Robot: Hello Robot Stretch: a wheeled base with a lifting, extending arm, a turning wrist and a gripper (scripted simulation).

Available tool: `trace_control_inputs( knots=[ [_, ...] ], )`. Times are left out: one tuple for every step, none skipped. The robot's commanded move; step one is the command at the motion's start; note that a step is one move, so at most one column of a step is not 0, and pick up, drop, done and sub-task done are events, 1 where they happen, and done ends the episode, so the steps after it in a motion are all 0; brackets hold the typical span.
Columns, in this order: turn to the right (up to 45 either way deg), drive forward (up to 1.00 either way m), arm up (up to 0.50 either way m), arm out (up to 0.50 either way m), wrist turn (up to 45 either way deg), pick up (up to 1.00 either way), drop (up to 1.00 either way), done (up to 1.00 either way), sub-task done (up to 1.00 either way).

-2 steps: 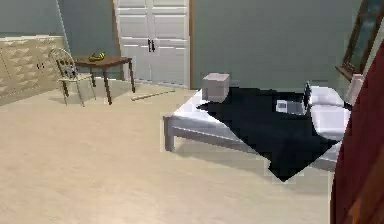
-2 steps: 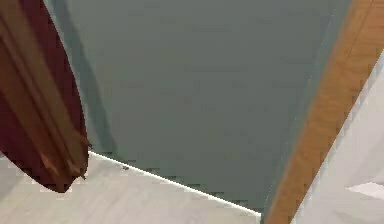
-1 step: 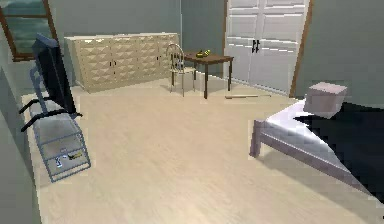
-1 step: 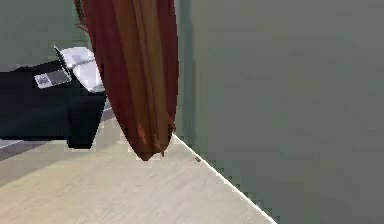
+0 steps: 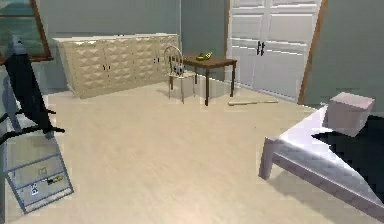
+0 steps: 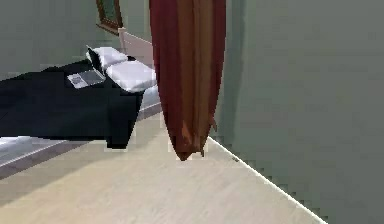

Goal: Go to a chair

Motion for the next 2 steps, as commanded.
trace_control_inputs(
  knots=[
    [-6.0,0.00,0.00,0.00,0.0,0.00,0.00,0.00,0.00],
    [0.0,1.00,0.00,0.00,0.0,0.00,0.00,0.00,0.00]
  ],
)
